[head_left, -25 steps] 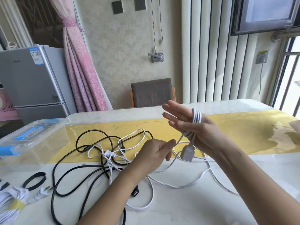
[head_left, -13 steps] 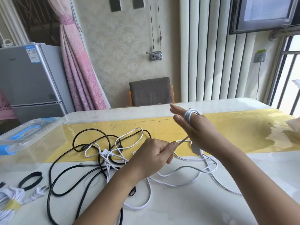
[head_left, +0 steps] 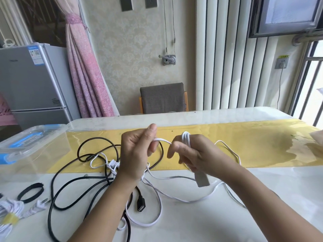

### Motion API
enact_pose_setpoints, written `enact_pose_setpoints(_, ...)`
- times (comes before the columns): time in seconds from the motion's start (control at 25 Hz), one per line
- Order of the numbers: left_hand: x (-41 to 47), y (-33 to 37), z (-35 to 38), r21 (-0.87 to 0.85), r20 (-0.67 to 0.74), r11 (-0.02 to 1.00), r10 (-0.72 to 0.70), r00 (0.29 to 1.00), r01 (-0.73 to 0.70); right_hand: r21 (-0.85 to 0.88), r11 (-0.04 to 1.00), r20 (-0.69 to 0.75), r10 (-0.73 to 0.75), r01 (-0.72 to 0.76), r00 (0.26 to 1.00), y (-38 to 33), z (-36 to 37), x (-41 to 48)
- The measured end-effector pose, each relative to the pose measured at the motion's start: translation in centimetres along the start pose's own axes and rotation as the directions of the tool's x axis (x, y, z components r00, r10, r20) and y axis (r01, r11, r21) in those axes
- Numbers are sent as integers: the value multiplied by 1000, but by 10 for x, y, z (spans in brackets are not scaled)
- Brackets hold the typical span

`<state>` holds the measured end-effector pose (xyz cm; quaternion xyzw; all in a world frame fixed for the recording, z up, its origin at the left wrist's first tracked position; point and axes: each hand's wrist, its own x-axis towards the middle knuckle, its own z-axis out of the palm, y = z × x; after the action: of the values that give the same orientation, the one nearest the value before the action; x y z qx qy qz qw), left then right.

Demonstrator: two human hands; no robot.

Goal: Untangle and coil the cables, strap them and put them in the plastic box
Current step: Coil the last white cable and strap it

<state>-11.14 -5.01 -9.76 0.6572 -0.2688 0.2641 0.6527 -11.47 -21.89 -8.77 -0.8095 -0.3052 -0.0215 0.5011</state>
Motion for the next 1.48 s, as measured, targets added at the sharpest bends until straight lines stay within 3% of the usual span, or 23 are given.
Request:
enact_pose_setpoints(0.12,5,-3,-4,-57,-65,997,-56,996,53,-15,996,265,91,-90,960,-8,7,-3)
enact_pose_setpoints(0.24,6,-3,-4,17,-94,995,-92,991,94,-25,994,523,106,-109,846,-9,14,-7)
enact_pose_setpoints(0.56,10,-8,-1,65,-111,984,-160,981,168,265,932,693,-5,-248,721,-4,20,-5)
enact_pose_setpoints(0.64,10,-15,-1,100,-107,973,-198,974,208,356,884,739,-67,-303,670,-1,25,-2)
enact_pose_setpoints(0.72,9,-28,-3,154,-71,954,-251,965,259,517,773,754,-208,-368,623,2,25,-1)
enact_pose_setpoints(0.84,4,-56,-4,283,88,904,-357,930,320,742,581,628,-428,-334,650,7,17,0)
enact_pose_setpoints(0.92,-2,-64,3,406,200,833,-483,853,376,850,480,465,-485,-219,741,8,7,1)
enact_pose_setpoints(1.0,-8,-63,11,567,259,773,-495,830,284,890,449,273,-396,-74,877,7,-5,2)
enact_pose_setpoints(1.08,-13,-57,19,599,296,763,-493,818,244,829,558,82,-195,42,977,8,-18,2)
enact_pose_setpoints(1.12,-15,-55,21,592,315,771,-490,813,235,787,614,1,-112,68,994,11,-22,3)
enact_pose_setpoints(1.28,-15,-50,23,544,384,820,-433,816,179,600,800,-56,35,6,998,24,-14,10)
enact_pose_setpoints(1.4,-16,-46,22,574,393,807,-418,819,137,213,976,-84,60,-41,995,33,-2,13)
enact_pose_setpoints(1.48,-16,-42,22,577,395,807,-406,824,121,-32,998,-133,55,-60,990,34,2,13)
